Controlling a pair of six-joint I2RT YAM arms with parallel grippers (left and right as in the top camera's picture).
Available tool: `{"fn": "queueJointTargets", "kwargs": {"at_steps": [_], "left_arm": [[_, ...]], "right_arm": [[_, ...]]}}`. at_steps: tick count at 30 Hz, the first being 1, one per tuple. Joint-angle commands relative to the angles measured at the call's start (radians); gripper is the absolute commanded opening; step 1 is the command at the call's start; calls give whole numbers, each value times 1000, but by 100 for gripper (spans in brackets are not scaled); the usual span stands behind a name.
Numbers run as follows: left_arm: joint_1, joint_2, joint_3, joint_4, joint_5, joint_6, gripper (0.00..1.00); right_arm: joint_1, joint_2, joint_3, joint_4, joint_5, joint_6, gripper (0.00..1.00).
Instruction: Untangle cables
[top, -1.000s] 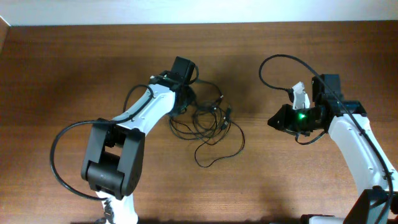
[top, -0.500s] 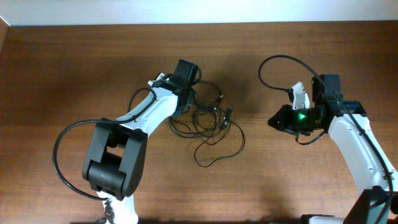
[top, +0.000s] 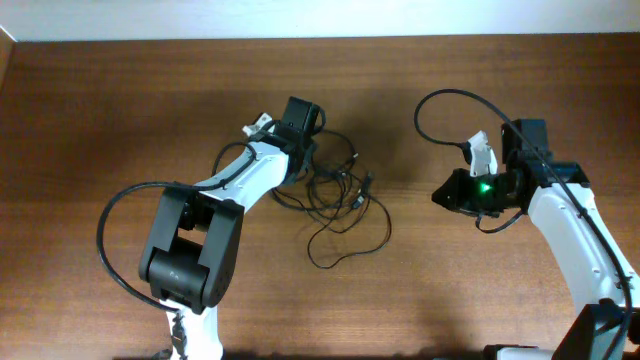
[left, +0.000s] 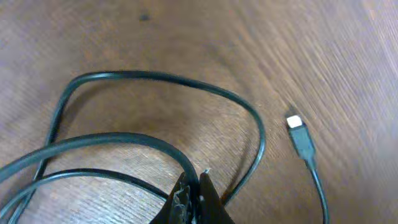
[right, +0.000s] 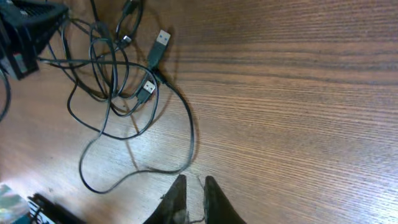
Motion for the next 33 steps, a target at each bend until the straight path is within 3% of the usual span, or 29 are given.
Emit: {"fn": "queueJointTargets", "kwargs": {"at_steps": [1, 6, 10, 12, 15, 17, 20, 23, 26, 31, 33], "left_arm": [[5, -224, 64, 7, 139, 313, 0], [4, -621, 84, 175, 439, 637, 0], [4, -831, 84, 241, 471, 761, 0], [4, -886, 83, 236, 536, 828, 0], [4, -871, 83, 147, 681, 828, 0], [4, -833, 83, 46, 747, 828, 0], [4, -744, 83, -145, 777, 828, 0], [4, -657, 83, -256, 869, 839, 0], [4, -565, 83, -364, 1071, 961, 0], [-42, -424, 75, -686, 1071, 1175, 0], [-94, -383, 75, -734, 1067, 1228, 0]], "right_arm": [[3, 4, -9, 6, 8, -39, 9], [3, 4, -9, 49, -121, -36, 9], [3, 4, -8, 122, -294, -36, 9], [2, 4, -8, 216, -468, -30, 10], [2, 4, -8, 350, -520, 133, 13], [2, 4, -8, 388, -517, 157, 17], [3, 4, -9, 356, -407, 157, 29], [4, 4, -9, 275, -297, 156, 32], [4, 4, -9, 219, -224, 144, 36], [4, 4, -9, 178, -150, 119, 36], [4, 4, -9, 160, -100, 119, 36]]}}
